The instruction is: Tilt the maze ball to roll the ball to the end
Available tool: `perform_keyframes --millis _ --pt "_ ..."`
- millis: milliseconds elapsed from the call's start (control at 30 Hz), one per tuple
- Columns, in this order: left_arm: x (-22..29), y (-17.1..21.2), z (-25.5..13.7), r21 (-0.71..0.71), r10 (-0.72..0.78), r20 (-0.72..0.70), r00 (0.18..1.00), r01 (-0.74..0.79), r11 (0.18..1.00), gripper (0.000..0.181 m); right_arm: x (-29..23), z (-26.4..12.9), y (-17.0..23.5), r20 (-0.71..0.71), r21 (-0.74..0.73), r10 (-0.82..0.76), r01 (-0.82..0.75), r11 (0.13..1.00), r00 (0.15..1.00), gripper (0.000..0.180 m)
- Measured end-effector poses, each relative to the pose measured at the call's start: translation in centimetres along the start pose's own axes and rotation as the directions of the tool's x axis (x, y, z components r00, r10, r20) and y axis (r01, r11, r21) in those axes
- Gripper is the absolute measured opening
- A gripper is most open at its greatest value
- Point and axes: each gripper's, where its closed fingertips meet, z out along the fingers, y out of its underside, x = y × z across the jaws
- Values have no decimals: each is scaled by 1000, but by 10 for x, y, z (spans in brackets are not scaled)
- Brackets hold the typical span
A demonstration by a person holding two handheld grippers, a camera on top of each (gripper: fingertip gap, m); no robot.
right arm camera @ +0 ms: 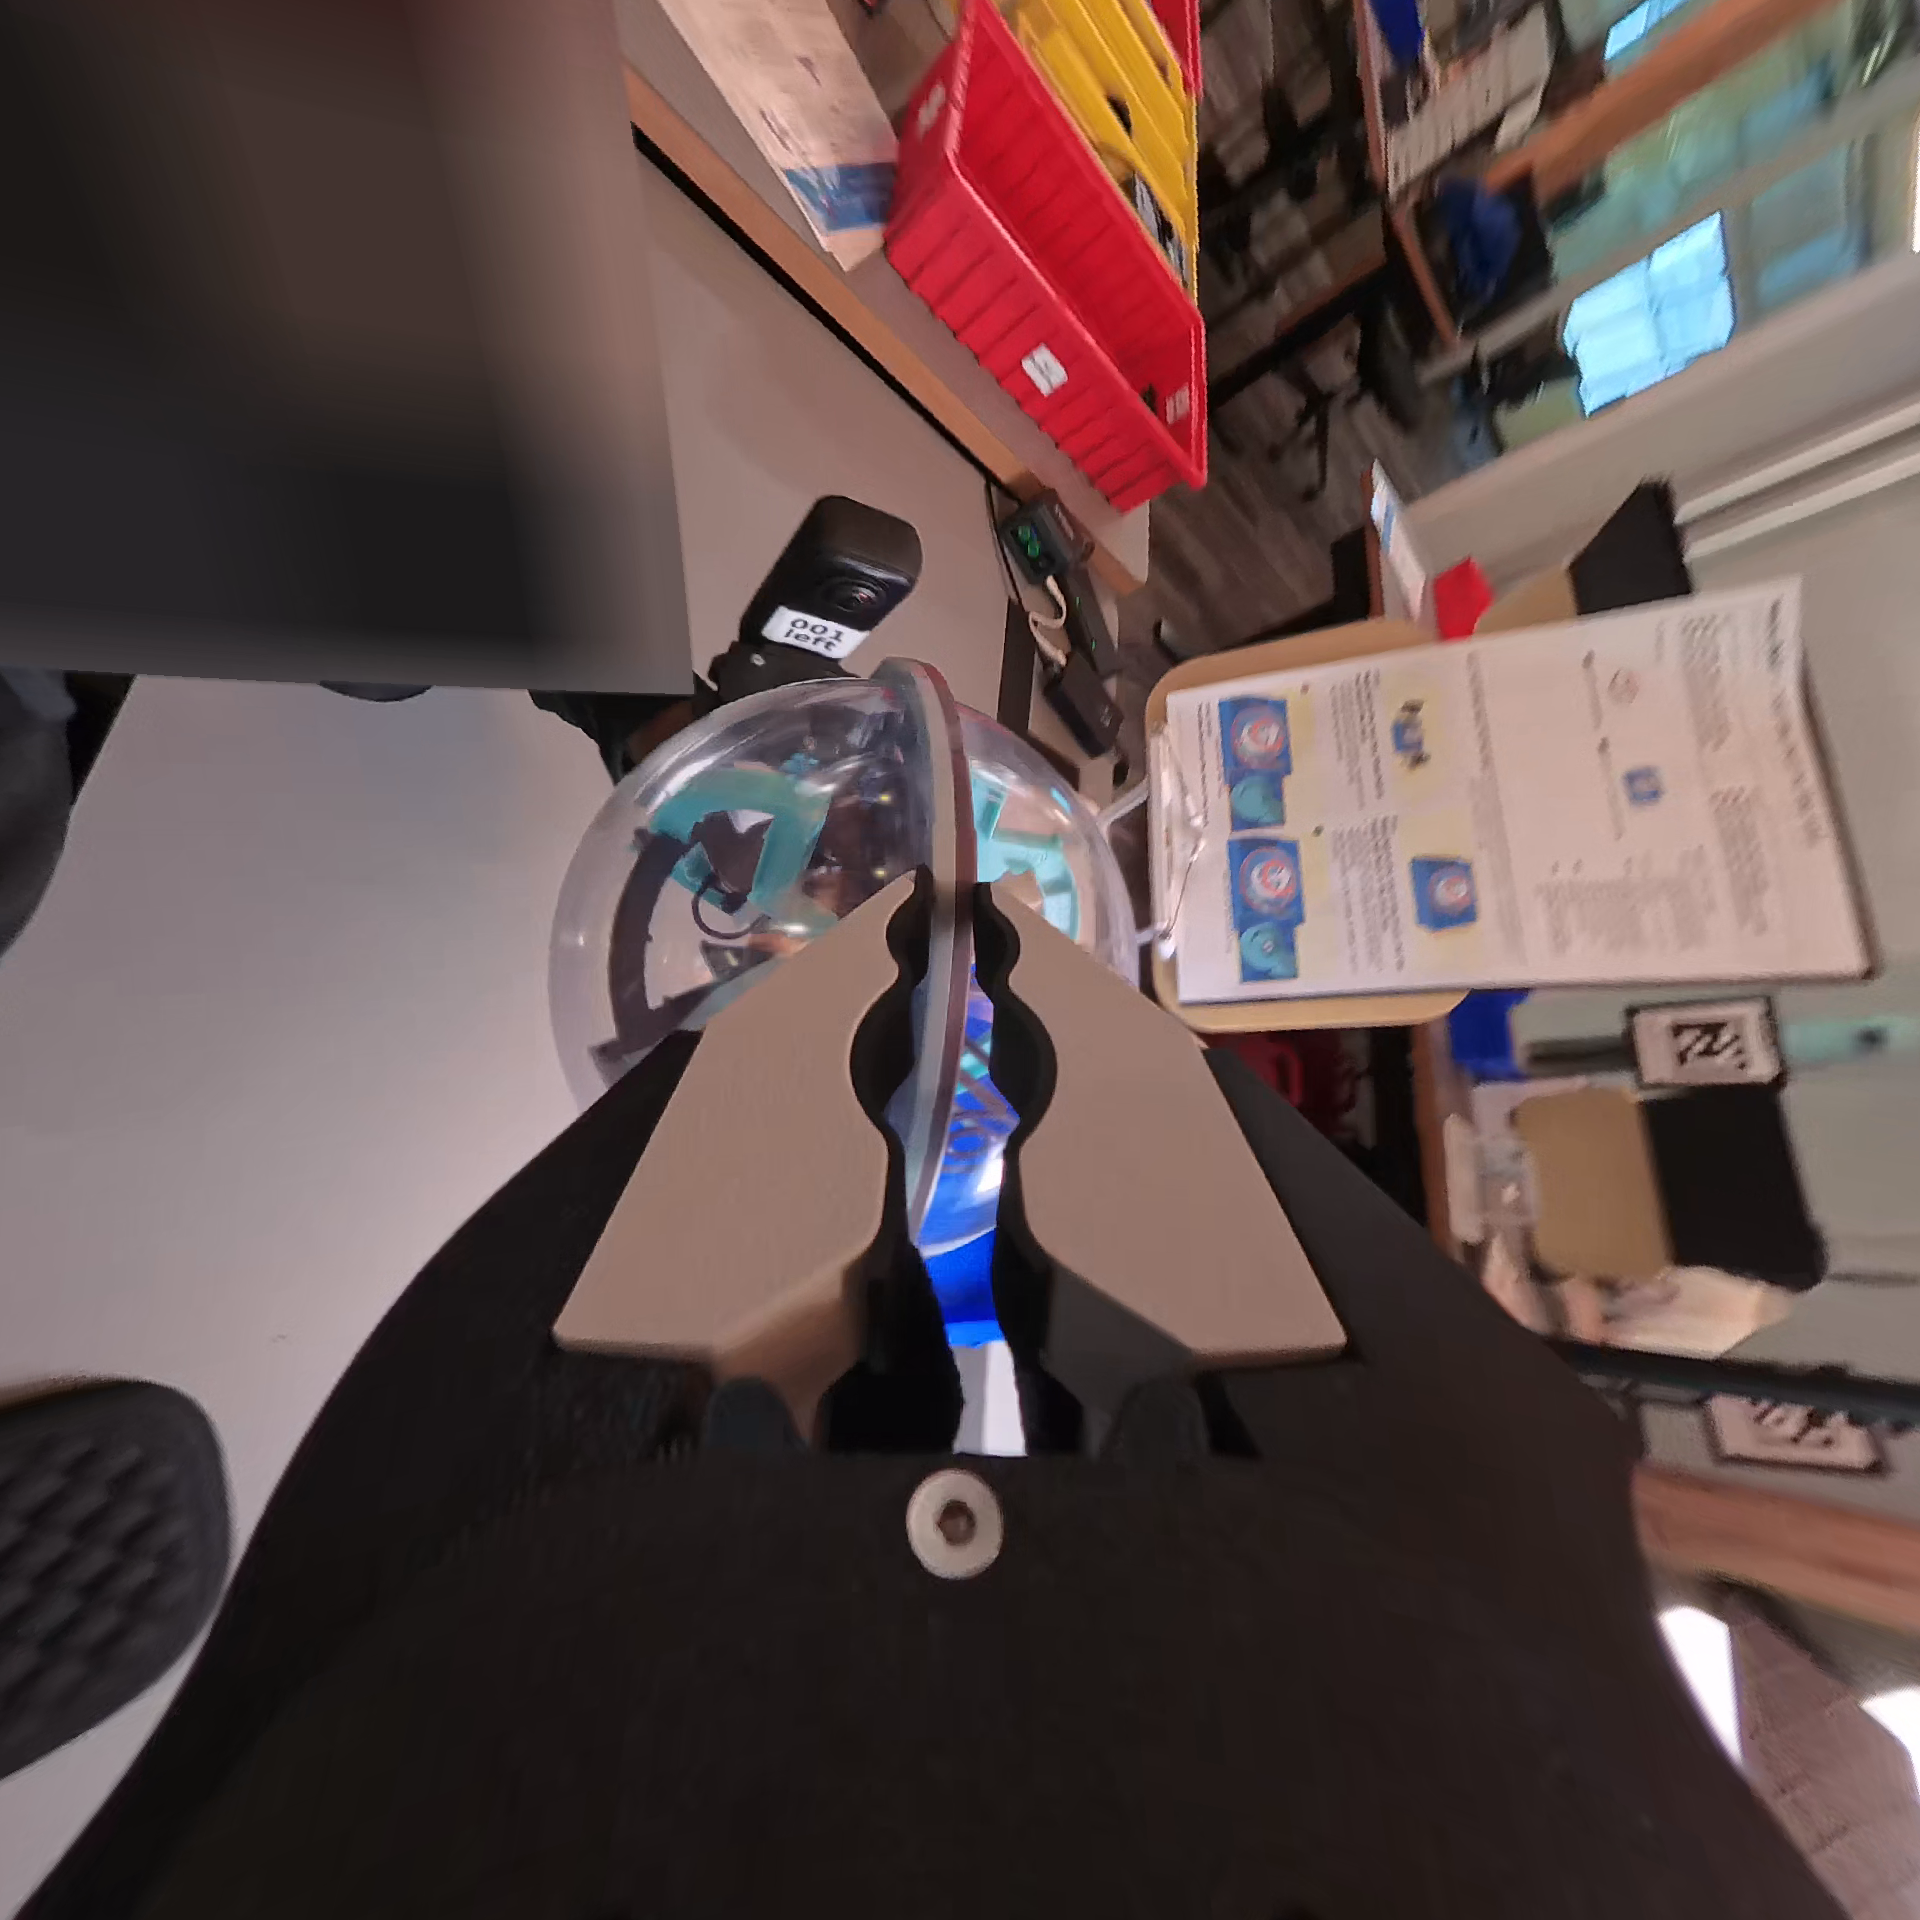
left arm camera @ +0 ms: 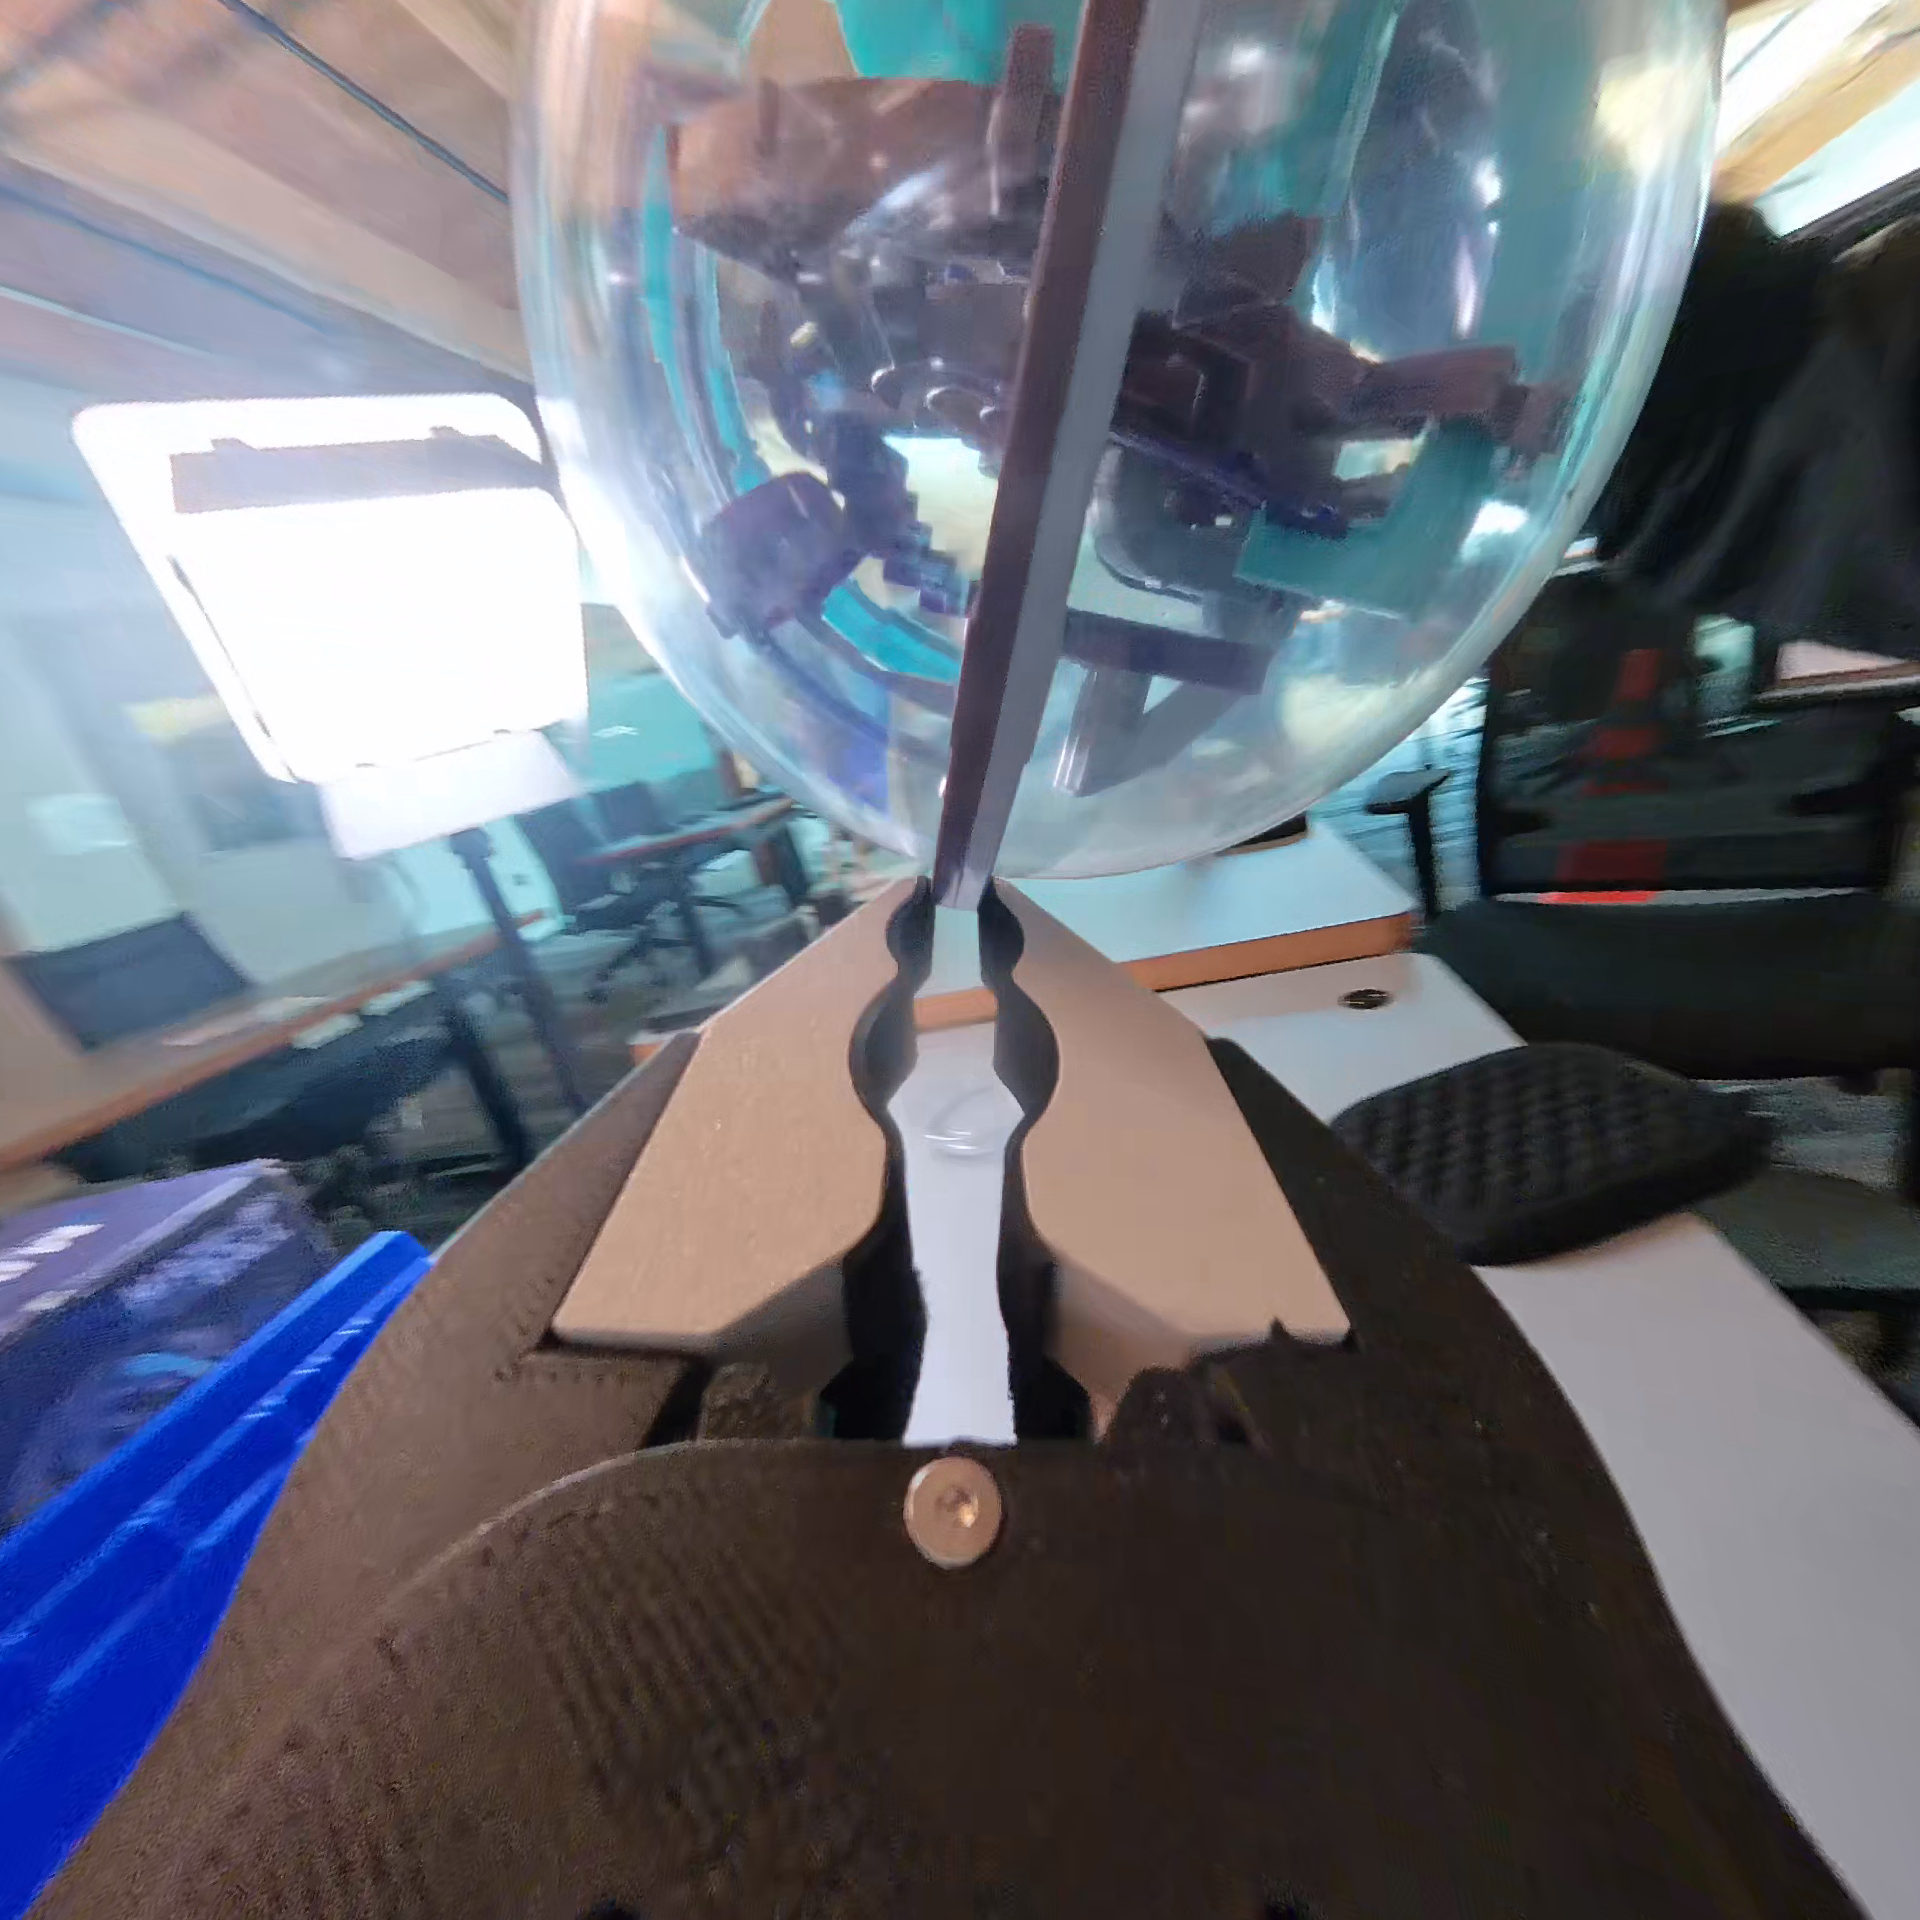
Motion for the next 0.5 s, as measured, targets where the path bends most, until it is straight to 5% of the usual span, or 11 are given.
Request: perform_keyframes --millis 200,500 --pt "7 12 -2 -8 -167 -156 974 167 986 7 9 12 10 13 -46 104 -104 994 994 5" --pt "-1 0 -10 9 -169 -158 973 173 985 7 15 4 7 3 -1 142 -142 990 990 6"
